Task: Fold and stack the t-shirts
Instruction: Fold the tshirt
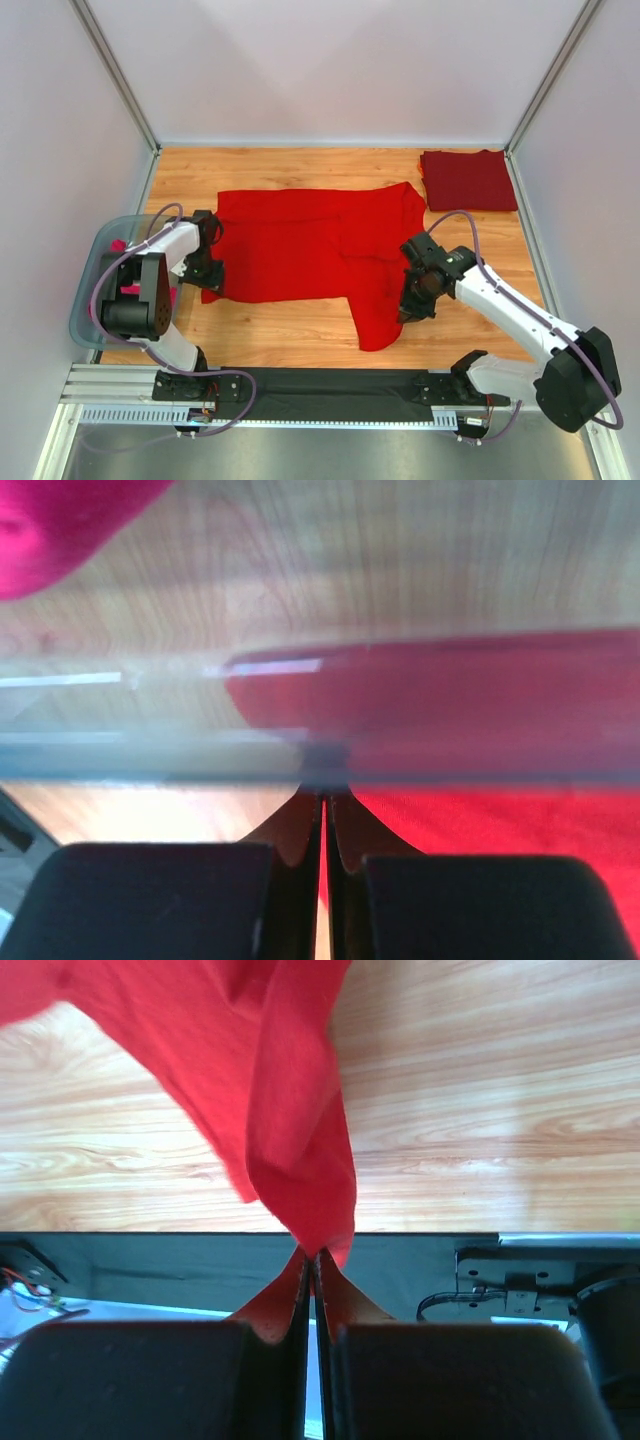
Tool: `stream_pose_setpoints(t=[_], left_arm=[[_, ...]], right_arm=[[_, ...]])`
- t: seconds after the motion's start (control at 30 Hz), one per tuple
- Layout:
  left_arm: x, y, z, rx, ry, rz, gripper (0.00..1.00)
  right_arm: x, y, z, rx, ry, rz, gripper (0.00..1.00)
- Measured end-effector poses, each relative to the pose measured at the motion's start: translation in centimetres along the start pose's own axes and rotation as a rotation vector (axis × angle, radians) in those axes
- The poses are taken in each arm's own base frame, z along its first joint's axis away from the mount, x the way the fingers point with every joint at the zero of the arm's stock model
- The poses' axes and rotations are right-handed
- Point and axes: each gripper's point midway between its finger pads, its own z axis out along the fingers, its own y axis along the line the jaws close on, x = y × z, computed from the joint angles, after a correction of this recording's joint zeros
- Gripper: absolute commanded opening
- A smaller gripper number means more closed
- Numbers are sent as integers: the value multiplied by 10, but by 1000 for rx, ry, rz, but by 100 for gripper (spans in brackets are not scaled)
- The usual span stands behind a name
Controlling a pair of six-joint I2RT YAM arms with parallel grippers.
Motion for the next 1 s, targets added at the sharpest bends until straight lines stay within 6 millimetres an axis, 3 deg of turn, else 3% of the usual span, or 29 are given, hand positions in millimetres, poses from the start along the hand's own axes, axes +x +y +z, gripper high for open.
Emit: stream_pose_setpoints(t=[0.27,0.47,0.6,0.83,1.0], left_arm=[[-1,-1,-15,38,8,91,0],[-3,-20,-34,96,12,177,0],[-9,-47,-49,129,2,227,0],[-20,-98,-67,136,-23,269,0],[-28,-130,-73,103,-39,273,0]], right_arm=[[-11,5,-30,16,-70,87,0],[-23,8,-43,47,-109,133,0],[-60,20,-56,60,-174,171,0],[-149,36,-70,82,-257,183,0],[-215,34,-72,85,-282,192,0]])
